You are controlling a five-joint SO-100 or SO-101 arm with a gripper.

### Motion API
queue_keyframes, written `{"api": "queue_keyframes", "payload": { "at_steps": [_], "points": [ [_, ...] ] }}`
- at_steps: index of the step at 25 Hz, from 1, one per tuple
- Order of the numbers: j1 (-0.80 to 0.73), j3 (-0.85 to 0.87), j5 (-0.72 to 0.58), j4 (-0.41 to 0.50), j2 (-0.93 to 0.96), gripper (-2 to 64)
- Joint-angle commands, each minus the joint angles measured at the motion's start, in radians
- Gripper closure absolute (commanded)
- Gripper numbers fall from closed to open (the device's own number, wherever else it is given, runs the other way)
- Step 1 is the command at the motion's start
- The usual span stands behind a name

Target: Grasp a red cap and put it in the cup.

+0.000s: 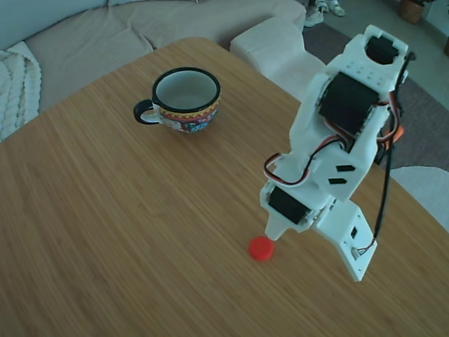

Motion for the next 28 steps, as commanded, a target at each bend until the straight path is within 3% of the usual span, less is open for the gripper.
{"api": "queue_keyframes", "payload": {
  "at_steps": [1, 6, 15, 28],
  "points": [
    [-0.002, -0.043, -0.003, 0.000, -0.012, 55.3],
    [0.006, -0.029, -0.003, -0.043, -0.051, 55.3],
    [0.008, 0.161, -0.003, -0.219, -0.038, 55.3],
    [0.072, 0.336, -0.005, -0.327, 0.077, 55.3]
  ]
}}
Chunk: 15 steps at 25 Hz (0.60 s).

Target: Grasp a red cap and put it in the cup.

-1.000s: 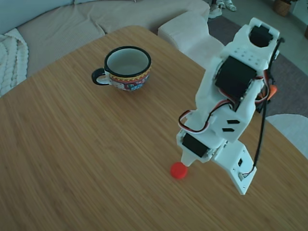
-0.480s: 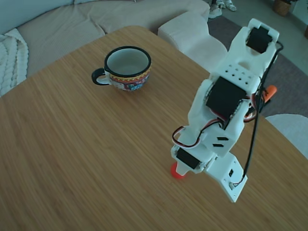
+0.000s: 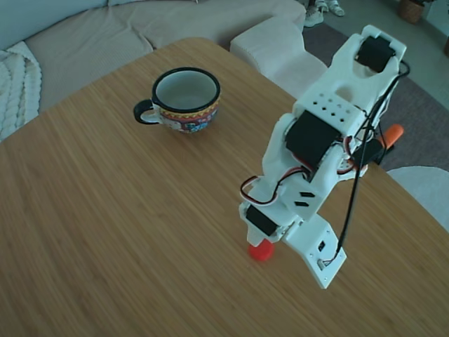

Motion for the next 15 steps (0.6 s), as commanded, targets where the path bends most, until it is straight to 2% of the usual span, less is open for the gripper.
{"api": "queue_keyframes", "payload": {
  "at_steps": [1, 4, 10, 15],
  "points": [
    [0.000, 0.014, 0.005, -0.012, 0.077, 55.3],
    [0.021, 0.031, 0.005, -0.014, 0.078, 55.3],
    [0.048, 0.137, -0.028, -0.077, 0.094, 55.3],
    [0.067, 0.166, -0.023, -0.077, 0.094, 55.3]
  ]
}}
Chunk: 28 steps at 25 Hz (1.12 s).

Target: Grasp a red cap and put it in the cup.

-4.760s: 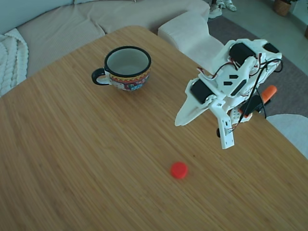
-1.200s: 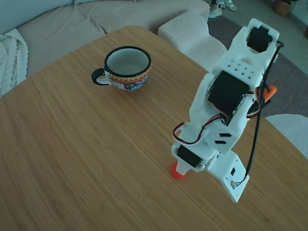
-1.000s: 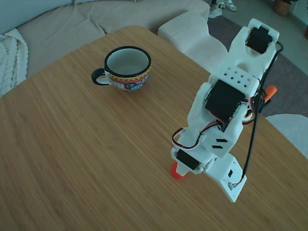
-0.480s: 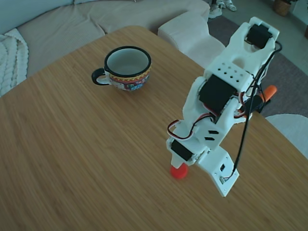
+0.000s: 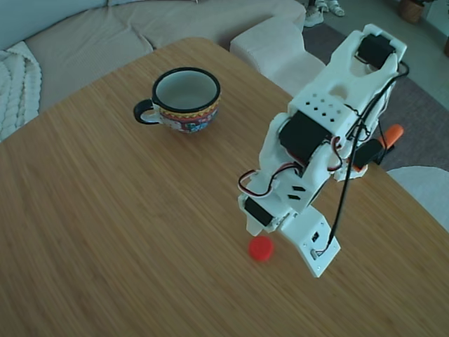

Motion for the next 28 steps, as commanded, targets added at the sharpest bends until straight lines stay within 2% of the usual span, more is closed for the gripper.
{"api": "queue_keyframes", "payload": {
  "at_steps": [1, 15, 28],
  "points": [
    [0.018, 0.005, -0.003, -0.006, 0.052, 55.3],
    [-0.018, -0.018, 0.000, -0.041, 0.034, 55.3],
    [-0.041, -0.132, 0.002, -0.026, -0.049, 55.3]
  ]
}}
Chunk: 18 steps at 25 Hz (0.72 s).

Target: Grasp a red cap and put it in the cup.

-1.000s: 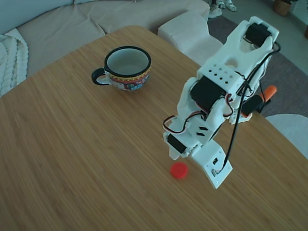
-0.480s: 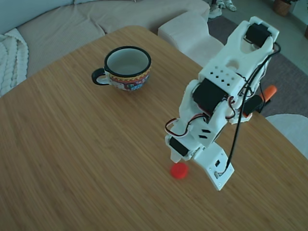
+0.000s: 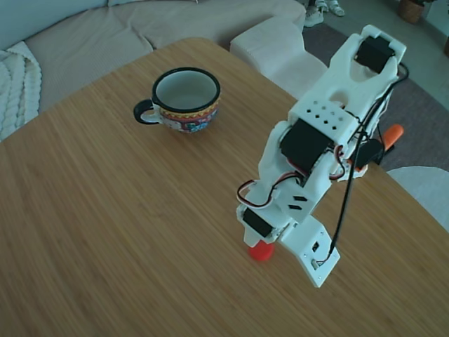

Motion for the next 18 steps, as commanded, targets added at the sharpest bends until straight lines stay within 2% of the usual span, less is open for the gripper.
{"api": "queue_keyframes", "payload": {
  "at_steps": [1, 3, 7, 9, 11, 18],
  "points": [
    [-0.008, -0.055, -0.003, 0.005, 0.011, 54.6],
    [-0.008, -0.054, -0.006, 0.005, 0.011, 46.9],
    [-0.002, -0.040, 0.005, 0.005, 0.011, 21.9],
    [0.002, -0.046, 0.005, 0.006, 0.011, 14.0],
    [-0.002, -0.052, 0.005, 0.006, 0.011, 10.8],
    [-0.012, -0.054, -0.006, 0.006, -0.008, 10.8]
  ]
}}
